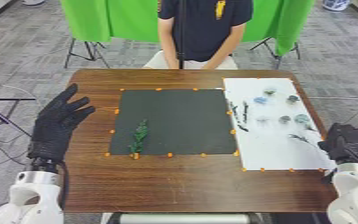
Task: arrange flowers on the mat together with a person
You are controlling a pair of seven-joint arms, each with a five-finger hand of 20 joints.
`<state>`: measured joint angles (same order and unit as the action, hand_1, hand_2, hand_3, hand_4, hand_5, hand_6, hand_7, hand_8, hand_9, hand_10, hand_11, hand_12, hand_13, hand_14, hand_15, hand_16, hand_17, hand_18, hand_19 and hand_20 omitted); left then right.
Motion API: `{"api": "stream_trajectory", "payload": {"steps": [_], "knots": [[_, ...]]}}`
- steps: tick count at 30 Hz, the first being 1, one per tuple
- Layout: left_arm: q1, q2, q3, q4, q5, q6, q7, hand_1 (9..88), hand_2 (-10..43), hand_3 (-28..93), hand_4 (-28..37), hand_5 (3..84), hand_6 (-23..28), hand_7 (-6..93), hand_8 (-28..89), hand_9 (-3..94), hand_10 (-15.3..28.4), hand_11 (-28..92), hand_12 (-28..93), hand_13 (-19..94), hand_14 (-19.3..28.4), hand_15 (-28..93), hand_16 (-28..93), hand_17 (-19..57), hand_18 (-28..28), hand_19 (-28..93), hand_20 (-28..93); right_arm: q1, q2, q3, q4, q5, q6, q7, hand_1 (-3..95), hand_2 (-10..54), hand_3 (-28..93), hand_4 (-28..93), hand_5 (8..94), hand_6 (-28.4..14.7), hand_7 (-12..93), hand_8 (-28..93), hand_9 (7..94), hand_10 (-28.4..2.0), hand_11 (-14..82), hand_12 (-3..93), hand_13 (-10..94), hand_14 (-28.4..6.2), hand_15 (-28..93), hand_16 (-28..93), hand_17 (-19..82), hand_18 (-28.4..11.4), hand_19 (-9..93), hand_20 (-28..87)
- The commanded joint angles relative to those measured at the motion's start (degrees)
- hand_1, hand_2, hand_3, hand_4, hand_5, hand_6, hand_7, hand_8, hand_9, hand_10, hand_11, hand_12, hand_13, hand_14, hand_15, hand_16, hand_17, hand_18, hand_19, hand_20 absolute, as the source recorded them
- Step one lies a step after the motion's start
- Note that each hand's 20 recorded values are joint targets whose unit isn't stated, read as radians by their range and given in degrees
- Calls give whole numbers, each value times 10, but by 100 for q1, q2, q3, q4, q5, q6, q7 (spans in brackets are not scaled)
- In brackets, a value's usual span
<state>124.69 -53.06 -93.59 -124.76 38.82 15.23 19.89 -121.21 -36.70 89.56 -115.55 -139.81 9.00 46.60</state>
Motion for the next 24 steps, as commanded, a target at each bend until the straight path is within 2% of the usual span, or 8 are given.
{"api": "stream_trajectory", "payload": {"steps": [1,3,4,8,13,15,16,24], "knots": [[106,40,-27,-28,-48,82,52,261,46,771,-228,368,59,115,-85,383,194,227,110,300,279,500,-76,-82,284,518,130,264,-6,-24,-617,-101,285,-82,545,-90,655,-283,875,-2,167,100,924,-109,299,197,862,-66,554,195,566,-152,932,117],[114,40,-45,-38,-61,102,58,261,46,770,-228,368,59,115,-86,383,195,227,110,300,279,501,-75,-82,284,518,130,572,-38,-239,-782,-4,267,-117,546,-92,661,-282,878,-3,163,103,926,-110,300,198,864,-69,556,196,567,-156,932,138],[118,16,-76,-45,-36,91,14,261,47,770,-228,368,59,115,-86,383,195,227,110,300,280,501,-75,-82,284,518,130,833,-99,-430,-845,7,172,-112,549,-93,660,-282,880,-4,163,104,928,-110,301,198,865,-70,557,196,568,-157,932,140],[210,73,-124,-88,-91,161,81,260,47,770,-228,369,59,115,-85,383,195,227,110,300,280,501,-76,-82,284,518,130,2155,-126,-1604,-951,338,133,-247,553,-94,659,-275,888,-9,155,112,931,-112,297,198,872,-71,557,195,570,-162,932,162],[326,149,-187,-139,-138,238,139,260,47,770,-228,369,60,114,-86,383,195,227,111,300,280,501,-76,-82,284,518,130,3855,-449,-3389,-627,434,80,-462,551,-95,665,-264,892,-12,153,120,935,-118,299,198,879,-69,556,192,577,-163,932,173],[309,120,-205,-146,-116,223,97,260,47,771,-228,369,59,114,-85,383,195,227,111,301,280,500,-76,-82,284,518,130,4518,-504,-4197,-420,348,82,-520,550,-95,665,-261,894,-13,151,122,936,-118,301,196,880,-70,556,192,579,-162,932,179],[288,66,-229,-144,-62,184,-6,260,47,770,-228,369,59,114,-85,383,195,227,111,300,280,501,-76,-82,284,518,130,4671,-668,-4389,-313,301,-65,-581,551,-95,664,-261,895,-13,150,123,936,-118,301,196,881,-70,556,192,580,-162,932,181],[192,61,-223,-149,-14,160,-112,260,47,769,-227,369,59,114,-86,383,195,227,111,301,280,500,-76,-82,284,518,130,5552,-1641,-5693,424,417,-454,-551,550,-95,666,-254,897,-14,148,128,937,-120,306,195,883,-70,557,194,582,-163,932,191]]}}
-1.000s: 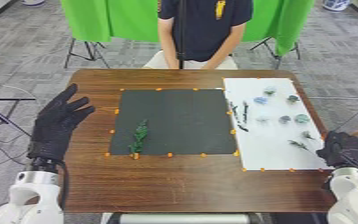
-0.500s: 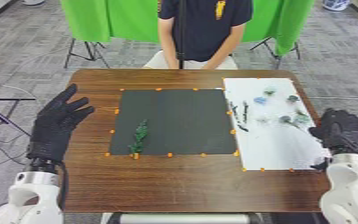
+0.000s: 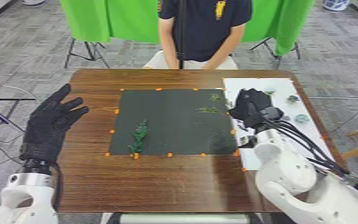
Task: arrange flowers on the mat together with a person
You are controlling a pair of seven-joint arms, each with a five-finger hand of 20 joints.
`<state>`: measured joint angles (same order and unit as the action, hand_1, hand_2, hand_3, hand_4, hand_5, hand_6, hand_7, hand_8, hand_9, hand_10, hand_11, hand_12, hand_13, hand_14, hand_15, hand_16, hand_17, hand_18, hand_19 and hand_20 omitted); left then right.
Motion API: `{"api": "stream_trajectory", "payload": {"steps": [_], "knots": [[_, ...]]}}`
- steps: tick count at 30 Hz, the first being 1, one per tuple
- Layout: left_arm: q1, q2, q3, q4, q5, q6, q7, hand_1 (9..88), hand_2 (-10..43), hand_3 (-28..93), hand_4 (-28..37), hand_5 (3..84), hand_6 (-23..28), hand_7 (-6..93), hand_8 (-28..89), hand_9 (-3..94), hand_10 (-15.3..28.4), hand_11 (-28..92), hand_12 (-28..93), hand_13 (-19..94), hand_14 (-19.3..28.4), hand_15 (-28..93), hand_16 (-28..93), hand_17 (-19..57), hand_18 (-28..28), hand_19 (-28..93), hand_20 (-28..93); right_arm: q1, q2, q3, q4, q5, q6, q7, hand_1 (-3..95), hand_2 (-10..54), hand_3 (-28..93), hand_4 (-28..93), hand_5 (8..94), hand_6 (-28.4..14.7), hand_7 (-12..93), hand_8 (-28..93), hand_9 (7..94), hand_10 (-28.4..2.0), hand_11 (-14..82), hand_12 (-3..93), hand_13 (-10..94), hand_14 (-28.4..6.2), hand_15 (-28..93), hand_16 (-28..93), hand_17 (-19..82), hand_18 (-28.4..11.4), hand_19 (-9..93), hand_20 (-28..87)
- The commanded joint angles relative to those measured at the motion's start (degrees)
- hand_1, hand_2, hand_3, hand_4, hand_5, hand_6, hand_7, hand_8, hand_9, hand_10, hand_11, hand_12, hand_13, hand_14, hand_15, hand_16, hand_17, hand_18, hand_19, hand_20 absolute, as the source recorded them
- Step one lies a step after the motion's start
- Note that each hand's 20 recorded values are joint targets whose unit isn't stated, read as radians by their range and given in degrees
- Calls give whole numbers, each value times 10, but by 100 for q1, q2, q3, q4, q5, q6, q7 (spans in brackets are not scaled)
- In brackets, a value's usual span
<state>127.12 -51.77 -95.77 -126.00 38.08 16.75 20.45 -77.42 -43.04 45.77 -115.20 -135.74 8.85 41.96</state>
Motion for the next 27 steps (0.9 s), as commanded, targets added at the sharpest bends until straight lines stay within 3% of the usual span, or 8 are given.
{"api": "stream_trajectory", "payload": {"steps": [1,9,16,27], "knots": [[-90,-119,-20,-15,99,-22,-235,261,48,769,-228,368,59,115,-85,383,195,226,111,301,280,500,-76,-82,284,517,130,1161,-1144,-1318,469,17,-523,-99,549,-95,667,-252,897,-13,149,129,937,-120,306,194,884,-70,557,194,582,-163,932,192],[-149,-207,-36,-14,177,-70,-383,261,47,770,-227,369,59,114,-85,383,195,227,111,301,279,500,-75,-82,284,518,130,1295,-1850,-1637,1055,-120,-1057,54,544,-95,669,-244,898,-14,150,132,937,-120,310,193,885,-73,560,197,581,-168,932,201],[-269,-250,-6,18,242,-134,-489,260,47,770,-227,369,59,114,-86,383,194,227,110,301,279,499,-75,-82,284,517,130,1205,-2267,-1673,1260,20,-1696,697,533,-95,666,-216,899,-13,162,152,937,-118,331,193,890,-77,576,196,581,-184,932,249],[-321,-222,65,36,245,-162,-528,259,46,772,-227,373,62,114,-85,385,196,233,113,301,279,500,-75,-82,284,517,131,1005,-2588,-1563,1242,218,-1811,985,531,-95,656,-214,914,-12,155,164,937,-108,384,175,931,-61,569,187,629,-181,932,287]]}}
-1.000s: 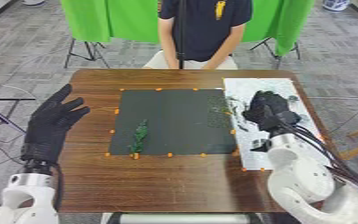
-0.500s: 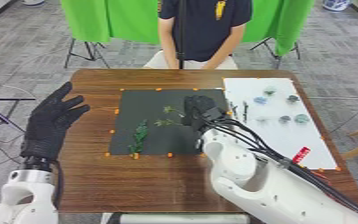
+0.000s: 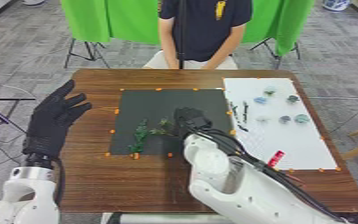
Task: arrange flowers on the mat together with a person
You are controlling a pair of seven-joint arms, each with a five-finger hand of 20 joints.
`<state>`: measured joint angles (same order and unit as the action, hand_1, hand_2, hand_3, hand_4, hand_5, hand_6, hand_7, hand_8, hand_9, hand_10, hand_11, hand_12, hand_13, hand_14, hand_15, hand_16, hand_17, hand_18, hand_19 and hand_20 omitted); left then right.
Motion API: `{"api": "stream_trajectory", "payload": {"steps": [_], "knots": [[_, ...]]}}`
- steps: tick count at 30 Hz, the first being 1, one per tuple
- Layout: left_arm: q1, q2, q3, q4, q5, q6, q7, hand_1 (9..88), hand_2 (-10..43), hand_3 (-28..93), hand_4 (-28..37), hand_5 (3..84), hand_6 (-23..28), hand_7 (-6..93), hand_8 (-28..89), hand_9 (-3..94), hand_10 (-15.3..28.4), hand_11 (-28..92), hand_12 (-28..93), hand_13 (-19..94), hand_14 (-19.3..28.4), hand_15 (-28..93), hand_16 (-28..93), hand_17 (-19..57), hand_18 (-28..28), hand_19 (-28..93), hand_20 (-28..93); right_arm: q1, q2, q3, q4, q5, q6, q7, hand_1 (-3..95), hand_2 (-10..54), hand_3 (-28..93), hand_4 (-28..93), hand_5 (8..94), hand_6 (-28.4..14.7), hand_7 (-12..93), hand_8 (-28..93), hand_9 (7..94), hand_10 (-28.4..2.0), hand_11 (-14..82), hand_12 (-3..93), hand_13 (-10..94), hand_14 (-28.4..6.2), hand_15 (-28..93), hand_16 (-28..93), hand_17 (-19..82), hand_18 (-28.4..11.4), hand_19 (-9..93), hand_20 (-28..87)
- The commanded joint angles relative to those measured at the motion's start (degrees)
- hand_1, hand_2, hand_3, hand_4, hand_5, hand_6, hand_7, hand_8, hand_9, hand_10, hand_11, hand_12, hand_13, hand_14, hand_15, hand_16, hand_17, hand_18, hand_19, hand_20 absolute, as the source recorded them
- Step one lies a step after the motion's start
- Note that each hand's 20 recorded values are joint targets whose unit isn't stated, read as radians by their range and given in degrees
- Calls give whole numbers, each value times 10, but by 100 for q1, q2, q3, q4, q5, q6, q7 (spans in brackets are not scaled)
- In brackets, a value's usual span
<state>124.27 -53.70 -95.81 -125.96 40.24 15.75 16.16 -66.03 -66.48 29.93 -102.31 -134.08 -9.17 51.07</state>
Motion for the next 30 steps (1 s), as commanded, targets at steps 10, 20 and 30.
{"api": "stream_trajectory", "payload": {"steps": [10,20,30], "knots": [[-128,37,181,83,2,-71,-77,261,47,771,-228,376,63,113,-84,385,196,233,112,301,279,500,-75,-82,283,518,131,-153,-385,-3,-28,107,121,100,524,-94,647,-215,919,-16,143,120,937,-106,399,156,937,-55,570,181,647,-174,932,276],[-124,61,190,90,-14,-58,-77,262,49,771,-227,377,65,111,-83,385,197,234,112,301,278,501,-75,-81,281,518,131,-206,-440,21,-60,62,23,91,474,-88,652,-227,917,-14,143,92,937,-105,403,151,937,-56,570,178,651,-171,932,266],[-64,6,147,68,24,-75,-117,263,51,770,-224,379,66,111,-83,385,198,233,111,301,279,502,-76,-81,281,520,131,-313,-435,73,-189,133,-189,49,425,-85,666,-215,927,-12,148,6,937,-111,411,146,937,-63,575,175,652,-177,932,275]]}}
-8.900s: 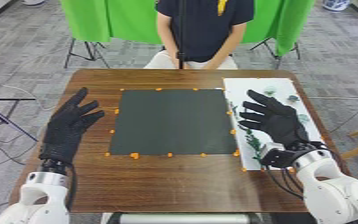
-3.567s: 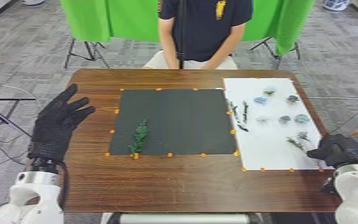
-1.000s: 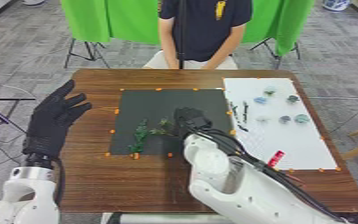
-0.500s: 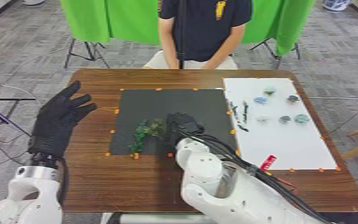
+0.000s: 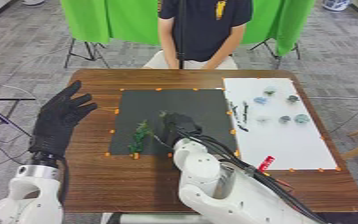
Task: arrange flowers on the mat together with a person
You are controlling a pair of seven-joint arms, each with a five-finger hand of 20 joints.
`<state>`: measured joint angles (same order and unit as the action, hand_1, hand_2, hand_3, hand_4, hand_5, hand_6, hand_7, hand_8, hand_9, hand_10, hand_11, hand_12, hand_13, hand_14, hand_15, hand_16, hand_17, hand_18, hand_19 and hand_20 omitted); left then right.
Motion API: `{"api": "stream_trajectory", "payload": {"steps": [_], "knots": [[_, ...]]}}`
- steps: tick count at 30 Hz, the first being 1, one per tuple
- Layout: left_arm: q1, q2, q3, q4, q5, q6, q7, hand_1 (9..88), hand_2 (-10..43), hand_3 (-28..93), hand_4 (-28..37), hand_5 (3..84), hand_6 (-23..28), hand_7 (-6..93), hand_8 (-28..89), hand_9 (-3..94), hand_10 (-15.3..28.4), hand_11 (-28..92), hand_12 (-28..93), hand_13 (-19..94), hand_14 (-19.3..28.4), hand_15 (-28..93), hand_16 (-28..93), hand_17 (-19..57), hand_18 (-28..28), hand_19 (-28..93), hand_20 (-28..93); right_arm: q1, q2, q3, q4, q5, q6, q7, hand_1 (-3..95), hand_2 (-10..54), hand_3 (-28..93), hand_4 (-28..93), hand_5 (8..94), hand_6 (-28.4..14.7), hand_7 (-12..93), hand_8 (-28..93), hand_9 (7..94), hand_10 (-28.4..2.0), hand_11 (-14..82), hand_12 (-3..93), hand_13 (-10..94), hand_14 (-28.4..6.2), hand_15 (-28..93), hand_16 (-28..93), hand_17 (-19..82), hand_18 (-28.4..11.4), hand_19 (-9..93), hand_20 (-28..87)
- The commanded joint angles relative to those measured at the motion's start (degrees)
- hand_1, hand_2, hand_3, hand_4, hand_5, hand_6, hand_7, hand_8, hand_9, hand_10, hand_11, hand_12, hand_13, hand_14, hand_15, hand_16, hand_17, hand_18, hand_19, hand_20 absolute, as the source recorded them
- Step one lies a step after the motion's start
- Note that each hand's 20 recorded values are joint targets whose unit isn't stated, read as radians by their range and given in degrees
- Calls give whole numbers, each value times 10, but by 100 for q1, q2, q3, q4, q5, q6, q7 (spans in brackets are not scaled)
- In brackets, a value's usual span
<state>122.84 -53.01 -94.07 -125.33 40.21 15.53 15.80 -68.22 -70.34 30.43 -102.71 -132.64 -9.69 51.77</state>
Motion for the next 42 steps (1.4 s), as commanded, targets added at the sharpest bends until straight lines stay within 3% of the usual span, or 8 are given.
{"api": "stream_trajectory", "payload": {"steps": [1,6,7,19,24,29,41,42], "knots": [[67,-80,-28,10,43,-75,-117,263,51,770,-224,378,66,111,-83,385,197,233,111,301,278,502,-76,-81,281,520,131,-104,-58,38,-156,6,-130,-15,419,-81,666,-212,926,-11,157,-27,937,-111,411,147,937,-64,575,175,652,-177,932,276],[87,-60,-11,3,39,-55,-122,263,52,770,-223,379,67,111,-84,385,197,234,111,301,278,501,-76,-81,281,520,131,-89,-45,17,-173,-70,76,-39,405,-69,662,-204,920,-12,160,-102,937,-112,398,149,937,-63,571,176,652,-175,932,272],[89,7,15,6,-16,-13,-63,262,52,770,-223,379,66,112,-84,385,197,234,111,301,278,501,-76,-81,281,520,131,-97,-51,29,-171,-118,96,-43,403,-68,661,-204,919,-13,160,-103,937,-112,397,149,937,-62,570,176,652,-175,932,271],[233,-7,-74,-63,-17,30,-19,264,52,772,-223,379,66,112,-83,386,197,234,112,301,277,502,-76,-81,280,521,131,-250,404,177,-566,36,322,5,366,-36,666,-197,907,-23,155,-107,937,-111,387,150,937,-59,563,174,655,-171,932,265],[311,-12,-137,-105,-10,64,-10,264,51,773,-222,378,67,111,-83,386,198,234,111,301,278,503,-76,-81,280,520,130,-433,741,272,-834,252,82,-19,325,14,680,-196,901,-29,152,-108,937,-119,384,151,937,-65,561,178,651,-176,932,278],[288,-27,-135,-91,8,62,4,264,52,772,-222,379,67,111,-83,386,197,235,111,301,278,503,-76,-81,280,520,130,-581,881,334,-1003,580,-220,-133,280,72,682,-191,897,-34,151,-108,937,-126,375,155,937,-72,554,186,638,-187,932,298],[300,-4,-82,-85,-37,87,86,264,52,774,-220,379,67,112,-83,386,197,235,111,301,278,503,-76,-81,280,520,131,-550,714,235,-914,625,-267,-218,252,100,693,-186,870,-43,138,-107,937,-141,316,172,906,-86,558,191,610,-196,932,297],[270,-34,-85,-76,-6,60,38,264,52,774,-220,379,67,112,-84,386,197,234,110,301,278,503,-76,-81,280,520,131,-532,712,221,-918,630,-255,-215,251,100,694,-185,870,-43,138,-107,937,-142,315,173,906,-86,559,189,611,-195,932,296]]}}
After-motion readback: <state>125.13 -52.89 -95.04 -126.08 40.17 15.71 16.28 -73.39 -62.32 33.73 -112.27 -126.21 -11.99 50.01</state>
